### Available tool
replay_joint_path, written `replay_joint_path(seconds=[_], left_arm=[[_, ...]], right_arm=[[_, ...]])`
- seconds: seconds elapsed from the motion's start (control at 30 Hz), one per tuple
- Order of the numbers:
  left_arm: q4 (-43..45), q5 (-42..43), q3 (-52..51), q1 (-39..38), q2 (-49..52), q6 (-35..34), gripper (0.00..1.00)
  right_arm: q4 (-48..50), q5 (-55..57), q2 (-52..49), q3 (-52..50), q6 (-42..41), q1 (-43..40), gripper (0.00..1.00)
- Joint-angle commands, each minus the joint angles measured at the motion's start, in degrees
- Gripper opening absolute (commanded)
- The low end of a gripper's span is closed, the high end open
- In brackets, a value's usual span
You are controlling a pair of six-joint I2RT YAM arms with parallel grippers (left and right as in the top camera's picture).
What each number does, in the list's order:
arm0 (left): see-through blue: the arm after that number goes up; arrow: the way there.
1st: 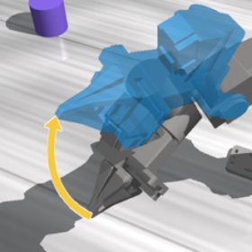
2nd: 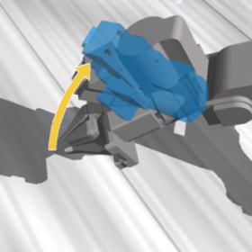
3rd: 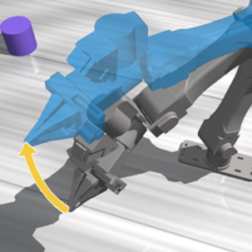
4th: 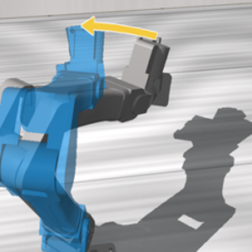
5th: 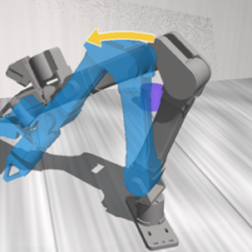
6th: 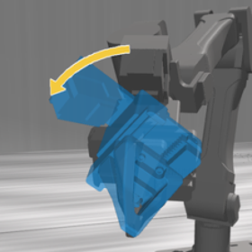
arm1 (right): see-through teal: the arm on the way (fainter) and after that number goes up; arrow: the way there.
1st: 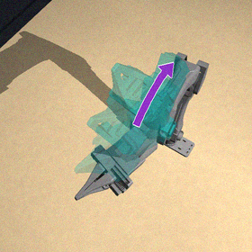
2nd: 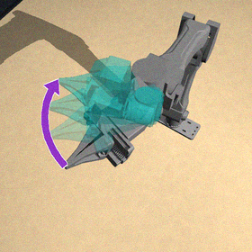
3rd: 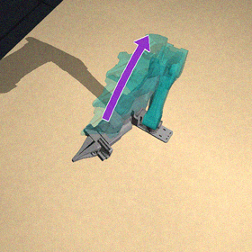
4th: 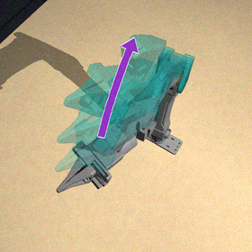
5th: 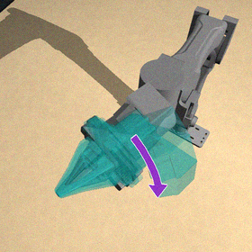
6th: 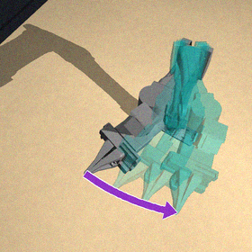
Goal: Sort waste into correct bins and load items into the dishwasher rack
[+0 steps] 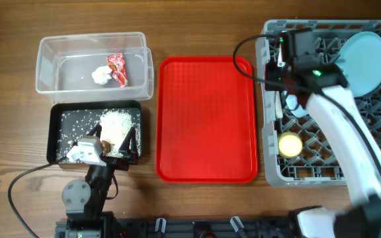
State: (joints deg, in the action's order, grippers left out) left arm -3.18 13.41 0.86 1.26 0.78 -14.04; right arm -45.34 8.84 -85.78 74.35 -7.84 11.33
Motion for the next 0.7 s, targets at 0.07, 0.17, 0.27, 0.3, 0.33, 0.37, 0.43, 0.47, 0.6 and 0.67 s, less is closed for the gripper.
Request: replay_joint_path(seconds=[0.07, 0.17, 0.27, 0.3, 0.33, 0.37, 0.43, 0.47, 0.6, 0.67], left_arm=[[0.15, 0.07, -0.52, 0.48, -0.61, 0.15, 1.00], [0.15, 0.07, -0.52, 0.48, -0.61, 0.15, 1.00], [0.15, 0.07, -0.52, 0.48, -0.61, 0.15, 1.00], [0.15, 0.07, -0.52, 0.48, -0.61, 0.15, 1.00], [0.15, 0.07, -0.52, 0.48, -0.61, 0.15, 1.00], [0.15, 0.07, -0.52, 0.48, -0.61, 0.15, 1.00], [0.15, 0.07, -0.52, 0.48, -0.61, 0.15, 1.00], [0.15, 0.07, -0.52, 0.48, -0.61, 0.15, 1.00], [0.15, 0.07, -0.52, 0.46, -0.61, 0.15, 1.00], [0.15, 0.07, -0.52, 0.46, -0.61, 0.15, 1.00]], right_arm=[[-3.04, -10.93, 21.79, 1.14, -0.04, 3.45, 0.48], [-5.38, -14.93, 30.77, 1.14, -0.02, 4.66, 0.63], [-8.17, -18.27, 38.32, 1.14, -0.11, 4.68, 1.00], [-9.09, -18.75, 40.48, 1.14, -0.15, 4.68, 1.00], [-10.03, -19.39, 42.36, 1.14, -0.31, 4.68, 1.00], [-10.99, -19.54, 44.11, 1.14, -0.33, 4.68, 1.00], [-13.03, -19.54, 46.64, 1.14, -0.33, 4.68, 1.00], [-14.53, -19.54, 47.87, 1.14, -0.90, 4.68, 1.00], [-23.41, -19.52, 50.69, 1.14, -7.45, 4.68, 1.00], [-26.14, -17.97, 50.71, 1.14, -8.68, 4.68, 1.00]])
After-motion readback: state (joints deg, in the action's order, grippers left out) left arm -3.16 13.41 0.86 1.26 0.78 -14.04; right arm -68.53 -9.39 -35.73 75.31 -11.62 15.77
